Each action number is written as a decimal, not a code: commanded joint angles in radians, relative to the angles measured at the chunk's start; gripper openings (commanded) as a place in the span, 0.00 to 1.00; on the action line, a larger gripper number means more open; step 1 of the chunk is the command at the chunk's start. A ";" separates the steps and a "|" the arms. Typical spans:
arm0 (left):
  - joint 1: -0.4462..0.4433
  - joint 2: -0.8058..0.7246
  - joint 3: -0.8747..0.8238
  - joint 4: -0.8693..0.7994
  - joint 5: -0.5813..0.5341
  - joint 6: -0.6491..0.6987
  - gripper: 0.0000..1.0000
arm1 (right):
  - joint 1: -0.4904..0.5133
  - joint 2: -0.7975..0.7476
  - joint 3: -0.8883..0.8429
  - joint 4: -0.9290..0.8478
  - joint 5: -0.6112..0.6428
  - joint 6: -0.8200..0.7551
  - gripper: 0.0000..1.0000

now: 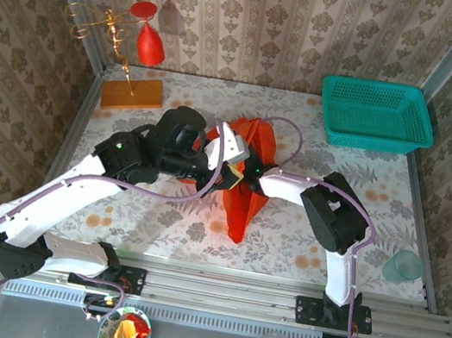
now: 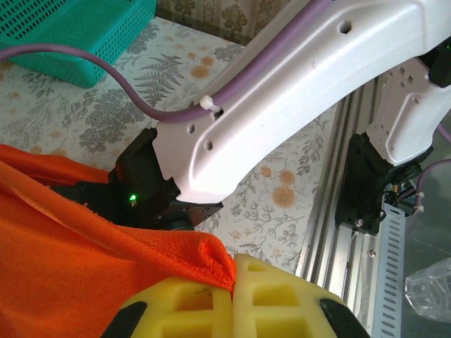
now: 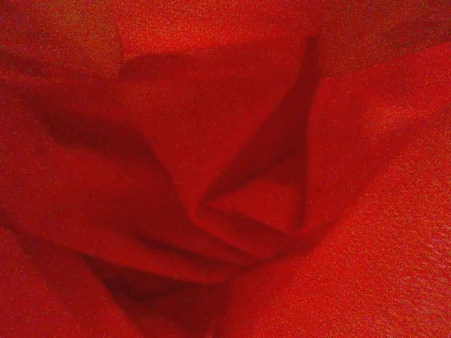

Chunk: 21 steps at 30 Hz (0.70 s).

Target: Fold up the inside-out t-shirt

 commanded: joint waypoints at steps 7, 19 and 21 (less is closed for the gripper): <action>-0.025 -0.031 0.039 -0.026 0.081 0.004 0.00 | -0.002 0.053 0.160 -0.251 -0.042 -0.072 1.00; 0.054 -0.079 0.003 -0.032 -0.133 0.034 0.00 | 0.013 0.057 0.161 -0.551 -0.082 -0.090 0.59; 0.124 -0.062 -0.008 -0.024 -0.161 0.035 0.00 | 0.022 -0.041 0.057 -0.518 -0.089 -0.077 0.43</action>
